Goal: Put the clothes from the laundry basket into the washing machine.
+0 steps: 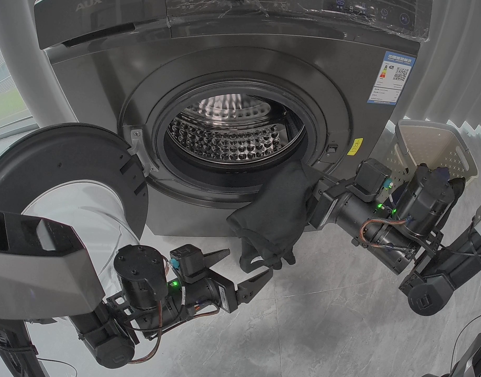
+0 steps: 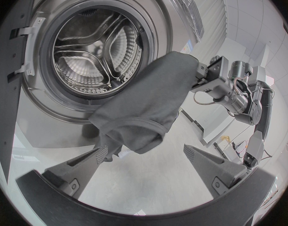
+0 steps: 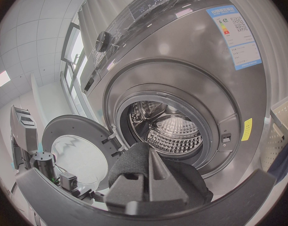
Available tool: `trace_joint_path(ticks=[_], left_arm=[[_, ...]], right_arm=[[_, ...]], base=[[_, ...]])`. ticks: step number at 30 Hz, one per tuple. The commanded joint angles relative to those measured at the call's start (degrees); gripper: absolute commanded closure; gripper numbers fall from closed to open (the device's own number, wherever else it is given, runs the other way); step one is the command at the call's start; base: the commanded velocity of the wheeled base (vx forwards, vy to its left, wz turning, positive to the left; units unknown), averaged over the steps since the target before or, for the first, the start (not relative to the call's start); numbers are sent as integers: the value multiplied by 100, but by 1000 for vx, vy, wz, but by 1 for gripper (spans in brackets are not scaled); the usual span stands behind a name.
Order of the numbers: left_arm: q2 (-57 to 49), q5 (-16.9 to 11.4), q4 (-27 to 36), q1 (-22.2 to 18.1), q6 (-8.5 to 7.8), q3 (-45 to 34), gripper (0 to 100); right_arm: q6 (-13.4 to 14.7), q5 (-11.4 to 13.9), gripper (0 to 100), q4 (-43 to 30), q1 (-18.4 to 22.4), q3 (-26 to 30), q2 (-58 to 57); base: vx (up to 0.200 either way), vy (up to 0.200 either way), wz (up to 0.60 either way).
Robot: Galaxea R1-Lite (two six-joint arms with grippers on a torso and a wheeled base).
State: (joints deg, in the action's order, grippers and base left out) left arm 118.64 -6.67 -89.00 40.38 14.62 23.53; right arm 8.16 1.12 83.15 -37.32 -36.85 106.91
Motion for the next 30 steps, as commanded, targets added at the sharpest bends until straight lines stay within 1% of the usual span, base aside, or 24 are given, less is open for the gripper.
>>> trace_joint_path(ticks=[1,3,4,6,9,12,14,17,20,25,29,30], left_arm=[[124,-10,-21,146,-38,47,0],[160,-10,-21,164,-64,55,0],[239,-10,-21,208,-152,73,0],[353,-10,-21,208,-258,135,0],[555,-1,-21,199,-354,293,0],[652,8,-21,181,-372,451,0],[792,69,-21,155,-372,767,0],[924,131,-21,128,-372,1013,0],[1038,333,-21,32,-372,1189,0],[1082,482,-21,-82,-372,1365,0],[1162,702,-21,-162,-354,1585,0],[1170,755,-21,-188,-354,1637,100]], right_arm=[[2,2,100,-1,14,-182,198],[11,-7,100,-1,14,-226,216],[11,-7,100,-10,5,-296,225],[11,-7,100,-18,-21,-331,234],[11,-15,100,-27,-48,-349,242],[11,-15,100,-27,-48,-349,251],[19,-24,100,-18,-48,-340,251],[28,-24,100,-10,-74,-331,251],[28,-24,100,-10,-109,-331,242],[28,-24,100,-10,-144,-340,242],[28,-24,100,-10,-153,-340,242],[37,-24,100,-10,-153,-340,242]], base=[[0,0,0],[0,0,0],[0,0,0],[0,0,0],[0,0,0],[0,0,0],[0,0,0],[0,0,0],[0,0,0],[0,0,0],[0,0,0],[0,0,0]])
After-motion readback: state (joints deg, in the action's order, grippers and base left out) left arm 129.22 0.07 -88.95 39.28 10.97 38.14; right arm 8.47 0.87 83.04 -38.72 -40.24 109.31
